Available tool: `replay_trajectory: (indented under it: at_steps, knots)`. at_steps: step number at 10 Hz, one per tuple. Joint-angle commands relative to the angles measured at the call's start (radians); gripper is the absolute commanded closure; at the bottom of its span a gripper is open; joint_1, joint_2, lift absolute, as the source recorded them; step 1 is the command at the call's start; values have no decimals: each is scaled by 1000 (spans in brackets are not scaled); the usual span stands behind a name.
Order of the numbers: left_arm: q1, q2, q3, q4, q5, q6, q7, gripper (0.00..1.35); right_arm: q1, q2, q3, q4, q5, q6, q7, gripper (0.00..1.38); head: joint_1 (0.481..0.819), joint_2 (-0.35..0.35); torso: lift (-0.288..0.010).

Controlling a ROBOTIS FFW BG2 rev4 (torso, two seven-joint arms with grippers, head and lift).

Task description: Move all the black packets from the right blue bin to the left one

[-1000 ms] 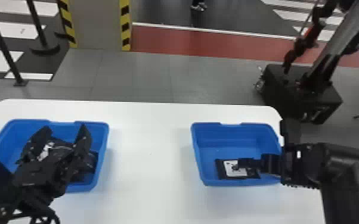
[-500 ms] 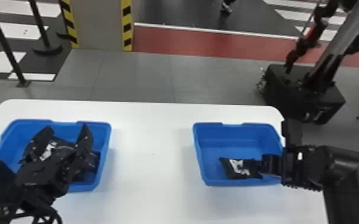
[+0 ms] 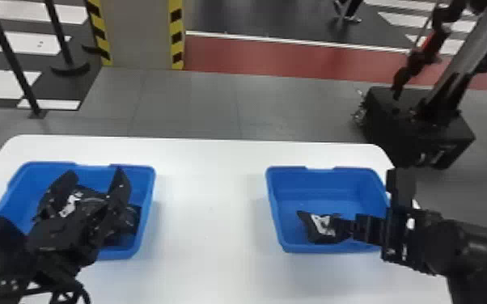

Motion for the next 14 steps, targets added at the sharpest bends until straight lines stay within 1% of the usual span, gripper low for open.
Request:
replay_trajectory:
  at_steps: [1, 3, 5, 6, 7, 9, 10, 11, 12, 13, 14]
  knots:
    - [-2, -1, -3, -2, -1, -9, 0, 315, 72, 1, 0, -116, -68, -28, -5, 1161, 695, -133, -110]
    - [-7, -6, -3, -2, -4, -27, 0, 315, 170, -1, -2, -288, -147, -40, -5, 1161, 695, -107, -110]
    - [-10, -6, -1, -2, -4, -27, 0, 315, 232, -1, -8, -445, -160, -59, -12, 1161, 695, -87, -110]
    - [-10, -6, 0, -2, -4, -29, 0, 315, 239, -1, -6, -486, -186, -74, -5, 1161, 695, -80, -110]
    - [-12, -9, 3, 1, -3, -41, 0, 311, 227, 1, 0, -494, -198, -79, 44, 1161, 695, -70, -110]
    - [-17, -12, 11, -11, 6, -66, 0, 312, 175, 1, 50, -491, -212, -138, 122, 1161, 695, -19, -110]
    - [-17, -11, 11, -31, 11, -63, 0, 315, 114, 1, 73, -418, -212, -182, 202, 1161, 695, -4, -110]
    - [-17, -12, 6, -43, 20, -61, 0, 315, 40, 1, 100, -297, -212, -234, 285, 1161, 695, 28, -110]
    - [-19, -12, 0, -51, 31, -56, 0, 315, -31, 1, 132, -180, -210, -295, 352, 1161, 695, 51, -110]
    - [-24, -11, -12, -56, 52, -56, 0, 315, -95, 1, 155, -79, -181, -344, 409, 1161, 695, 65, -110]
    - [-32, -12, -33, -65, 88, -54, 0, 311, -151, 1, 167, 12, -172, -386, 466, 1161, 695, 68, -110]
